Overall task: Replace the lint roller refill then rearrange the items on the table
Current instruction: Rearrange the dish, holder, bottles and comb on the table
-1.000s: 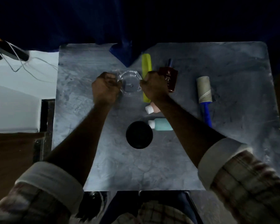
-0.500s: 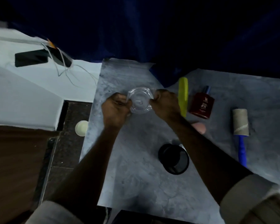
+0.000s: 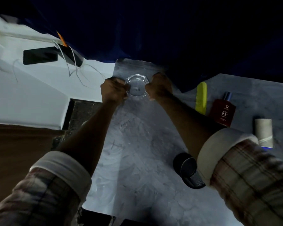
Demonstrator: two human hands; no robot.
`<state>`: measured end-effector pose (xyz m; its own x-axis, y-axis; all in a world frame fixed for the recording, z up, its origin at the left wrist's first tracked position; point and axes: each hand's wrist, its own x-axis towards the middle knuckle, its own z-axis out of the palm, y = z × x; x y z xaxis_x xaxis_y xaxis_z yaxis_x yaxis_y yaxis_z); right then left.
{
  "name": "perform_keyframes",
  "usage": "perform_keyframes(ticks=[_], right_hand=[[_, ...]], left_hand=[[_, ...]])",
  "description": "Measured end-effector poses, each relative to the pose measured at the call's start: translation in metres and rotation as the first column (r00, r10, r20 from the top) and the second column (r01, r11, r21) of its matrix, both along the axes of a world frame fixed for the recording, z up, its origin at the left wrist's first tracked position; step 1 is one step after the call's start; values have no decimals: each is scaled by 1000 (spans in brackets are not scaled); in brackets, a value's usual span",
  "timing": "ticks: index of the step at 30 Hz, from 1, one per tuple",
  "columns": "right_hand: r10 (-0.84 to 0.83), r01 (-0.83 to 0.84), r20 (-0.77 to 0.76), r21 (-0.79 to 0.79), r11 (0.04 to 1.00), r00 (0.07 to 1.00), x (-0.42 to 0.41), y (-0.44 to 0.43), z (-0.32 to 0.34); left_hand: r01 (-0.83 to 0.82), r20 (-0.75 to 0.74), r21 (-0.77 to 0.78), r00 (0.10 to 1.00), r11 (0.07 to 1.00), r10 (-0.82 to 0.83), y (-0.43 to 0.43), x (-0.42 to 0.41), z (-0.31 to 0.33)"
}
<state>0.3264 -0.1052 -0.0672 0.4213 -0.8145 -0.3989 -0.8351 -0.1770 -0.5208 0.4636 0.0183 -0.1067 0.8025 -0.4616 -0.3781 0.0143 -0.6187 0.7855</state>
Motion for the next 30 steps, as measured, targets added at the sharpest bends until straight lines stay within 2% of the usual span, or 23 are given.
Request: perform_keyframes(ticks=[3, 6, 10, 12, 14, 16, 17, 18, 19, 21, 23, 25, 26, 28, 30], right_hand=[[-29, 28, 8, 46, 999, 1000, 3, -7, -3], [-84, 78, 39, 119, 990, 996, 4, -11, -10], [-93, 78, 63, 213, 974, 994, -2, -11, -9], [-28, 24, 38, 112, 993, 999, -17, -9, 10], [31, -29, 61, -41, 999, 998, -47, -6, 32], [99, -83, 131, -120, 989, 986, -95, 1, 52], [121, -101, 151, -133, 986, 981, -124, 9, 61], [132, -110, 152, -145, 983, 980, -156, 19, 69], [128, -107, 131, -161, 981, 983, -187, 33, 76], [85, -64, 97, -199, 978, 992, -244, 65, 84], [25, -8, 100, -166, 986, 995, -288, 98, 85], [-59, 66, 112, -56, 996, 992, -315, 128, 76], [-107, 107, 122, 8, 994, 987, -322, 141, 70], [-201, 183, 174, 117, 976, 964, -328, 164, 58], [-250, 219, 241, 151, 964, 938, -324, 178, 50]], left_hand=[[-10, -4, -21, 1000, 1000, 9, -4, -1, 0], [-2, 35, 38, 999, 999, 1, -9, -3, 0], [-27, -45, 1, 999, 1000, 27, -5, -5, 2], [-89, -76, -11, 993, 996, 88, 3, -14, 9], [-89, 20, 22, 996, 996, 88, 20, -25, 17], [74, 55, -24, 996, 997, -73, 45, -44, 24], [206, -19, -97, 978, 974, -209, 61, -64, 28], [347, -42, -189, 932, 918, -361, 78, -89, 35], [454, 6, -245, 884, 857, -467, 89, -111, 41], [640, 43, -205, 762, 741, -646, 120, -162, 44], [725, 20, -169, 680, 668, -733, 142, -210, 49], [790, 32, -184, 600, 585, -800, 147, -245, 50], [802, 45, -173, 587, 572, -809, 146, -258, 50], [778, 58, -142, 624, 612, -779, 140, -273, 49], [730, 98, -101, 683, 676, -724, 138, -280, 48]])
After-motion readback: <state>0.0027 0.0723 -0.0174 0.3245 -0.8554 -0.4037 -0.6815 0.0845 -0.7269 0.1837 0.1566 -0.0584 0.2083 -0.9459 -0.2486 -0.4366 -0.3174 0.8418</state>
